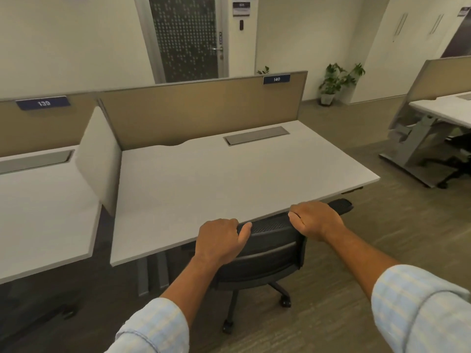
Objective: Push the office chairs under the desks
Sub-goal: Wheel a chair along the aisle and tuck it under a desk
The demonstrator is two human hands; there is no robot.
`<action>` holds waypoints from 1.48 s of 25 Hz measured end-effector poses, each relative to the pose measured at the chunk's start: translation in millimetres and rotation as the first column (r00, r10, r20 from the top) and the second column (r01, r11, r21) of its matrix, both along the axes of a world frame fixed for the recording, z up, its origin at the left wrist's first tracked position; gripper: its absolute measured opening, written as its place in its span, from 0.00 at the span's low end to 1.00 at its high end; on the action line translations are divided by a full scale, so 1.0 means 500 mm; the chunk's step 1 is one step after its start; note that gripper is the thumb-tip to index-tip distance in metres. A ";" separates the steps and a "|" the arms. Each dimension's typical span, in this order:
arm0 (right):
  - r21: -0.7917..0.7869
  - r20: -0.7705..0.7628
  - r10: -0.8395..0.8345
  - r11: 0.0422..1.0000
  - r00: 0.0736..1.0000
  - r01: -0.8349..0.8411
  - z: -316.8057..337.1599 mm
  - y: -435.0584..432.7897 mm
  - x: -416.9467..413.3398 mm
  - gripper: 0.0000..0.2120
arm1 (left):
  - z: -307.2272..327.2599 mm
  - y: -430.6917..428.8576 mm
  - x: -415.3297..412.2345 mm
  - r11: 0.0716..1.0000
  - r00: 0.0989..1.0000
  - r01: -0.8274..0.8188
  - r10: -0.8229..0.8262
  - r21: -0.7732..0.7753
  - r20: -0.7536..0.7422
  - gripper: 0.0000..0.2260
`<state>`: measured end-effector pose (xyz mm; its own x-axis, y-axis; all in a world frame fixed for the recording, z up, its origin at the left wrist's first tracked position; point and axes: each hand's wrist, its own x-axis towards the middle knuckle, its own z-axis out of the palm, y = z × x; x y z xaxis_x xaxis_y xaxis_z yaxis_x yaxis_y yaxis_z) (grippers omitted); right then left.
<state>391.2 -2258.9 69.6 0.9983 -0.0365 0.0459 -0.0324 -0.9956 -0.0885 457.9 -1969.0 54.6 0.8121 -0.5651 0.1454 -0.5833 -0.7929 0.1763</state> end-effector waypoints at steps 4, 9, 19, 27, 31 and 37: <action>0.007 0.016 0.045 0.999 0.999 -0.045 -0.001 -0.040 0.057 0.28 | -0.001 -0.036 0.027 0.999 0.999 -0.053 0.052 -0.010 -0.004 0.33; 0.019 0.027 0.070 0.997 0.997 -0.070 -0.004 -0.081 0.108 0.26 | 0.000 -0.076 0.052 0.995 0.995 -0.103 0.103 -0.012 0.012 0.33; -0.007 0.054 0.092 0.996 0.994 -0.092 -0.004 -0.123 0.174 0.27 | 0.011 -0.121 0.107 0.990 0.990 -0.138 0.138 -0.020 -0.018 0.30; -0.068 0.136 0.041 0.997 0.990 -0.032 -0.013 -0.134 0.185 0.23 | -0.001 -0.143 0.123 0.986 0.985 -0.167 0.166 0.013 0.046 0.30; -0.008 0.220 0.038 0.999 0.975 -0.037 -0.035 -0.133 0.179 0.26 | -0.019 -0.141 0.124 0.982 0.981 -0.187 0.186 0.017 0.054 0.36; 0.066 0.242 0.006 0.998 0.970 -0.023 -0.050 -0.131 0.163 0.31 | 0.006 -0.156 0.092 0.972 0.974 -0.218 0.222 0.084 -0.041 0.45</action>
<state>472.7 -2324.5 44.7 0.9582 -0.0336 0.2840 0.0127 -0.9871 -0.1595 504.1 -2046.8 57.7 0.9230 -0.3793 0.0641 -0.3846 -0.9134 0.1331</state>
